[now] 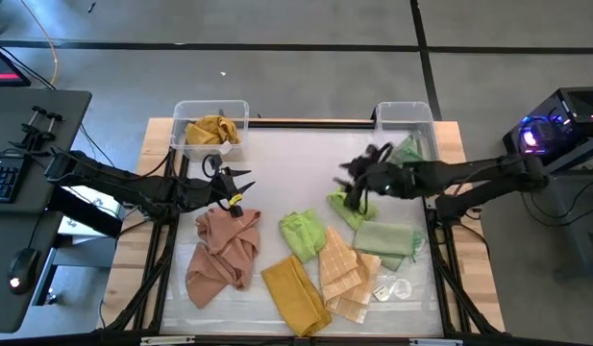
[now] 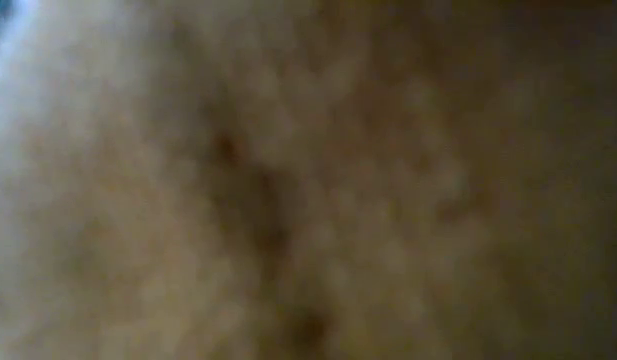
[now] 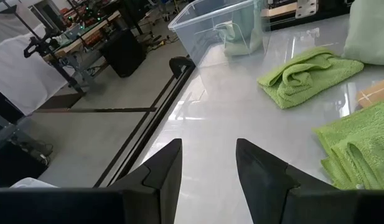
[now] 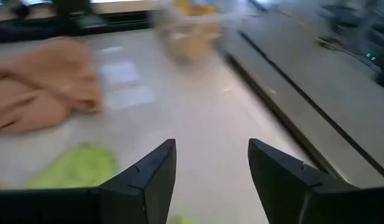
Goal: Sort towels by color in basket
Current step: Put the top green microfiber cloth into the right transparent bin
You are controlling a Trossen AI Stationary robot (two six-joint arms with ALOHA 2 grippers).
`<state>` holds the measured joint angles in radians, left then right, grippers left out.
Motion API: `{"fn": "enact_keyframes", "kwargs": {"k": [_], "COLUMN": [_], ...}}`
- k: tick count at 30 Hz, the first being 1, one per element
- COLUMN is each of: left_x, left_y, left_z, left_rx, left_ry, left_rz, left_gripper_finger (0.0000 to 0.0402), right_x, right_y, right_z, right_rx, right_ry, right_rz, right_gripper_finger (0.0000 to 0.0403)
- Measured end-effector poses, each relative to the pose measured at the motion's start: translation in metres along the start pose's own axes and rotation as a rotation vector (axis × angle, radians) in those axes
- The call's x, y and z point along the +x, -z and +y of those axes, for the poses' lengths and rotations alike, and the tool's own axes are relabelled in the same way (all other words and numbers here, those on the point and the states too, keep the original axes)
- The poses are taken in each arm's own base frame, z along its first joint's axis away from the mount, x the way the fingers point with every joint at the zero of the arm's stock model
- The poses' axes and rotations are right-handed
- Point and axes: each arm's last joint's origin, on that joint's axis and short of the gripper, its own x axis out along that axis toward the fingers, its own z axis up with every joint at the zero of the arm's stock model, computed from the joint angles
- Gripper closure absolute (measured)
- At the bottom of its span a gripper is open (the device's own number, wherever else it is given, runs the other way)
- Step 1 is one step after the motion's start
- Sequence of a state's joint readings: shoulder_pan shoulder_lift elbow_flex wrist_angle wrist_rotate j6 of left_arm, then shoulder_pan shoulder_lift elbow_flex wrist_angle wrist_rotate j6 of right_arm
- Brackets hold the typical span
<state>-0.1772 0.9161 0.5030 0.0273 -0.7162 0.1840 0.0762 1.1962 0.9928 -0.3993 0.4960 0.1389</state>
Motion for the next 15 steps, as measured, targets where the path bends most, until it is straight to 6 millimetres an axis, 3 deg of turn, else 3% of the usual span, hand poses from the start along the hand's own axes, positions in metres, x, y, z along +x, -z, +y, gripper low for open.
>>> {"fn": "enact_keyframes", "kwargs": {"k": [8,15], "left_x": [0.000,0.000], "left_y": [0.000,0.000], "left_z": [0.000,0.000], "left_rx": [0.000,-0.003], "left_ry": [0.001,0.006], "left_rz": [0.000,-0.001], "left_gripper_finger": [0.0264,0.0264], "right_x": [0.045,0.076], "right_y": [0.035,0.075], "right_z": [0.039,0.037], "right_rx": [-0.105,-0.057], "right_ry": [-0.108,-0.055], "right_rz": [0.257,0.613], "right_gripper_finger": [0.0208,0.0208]}}
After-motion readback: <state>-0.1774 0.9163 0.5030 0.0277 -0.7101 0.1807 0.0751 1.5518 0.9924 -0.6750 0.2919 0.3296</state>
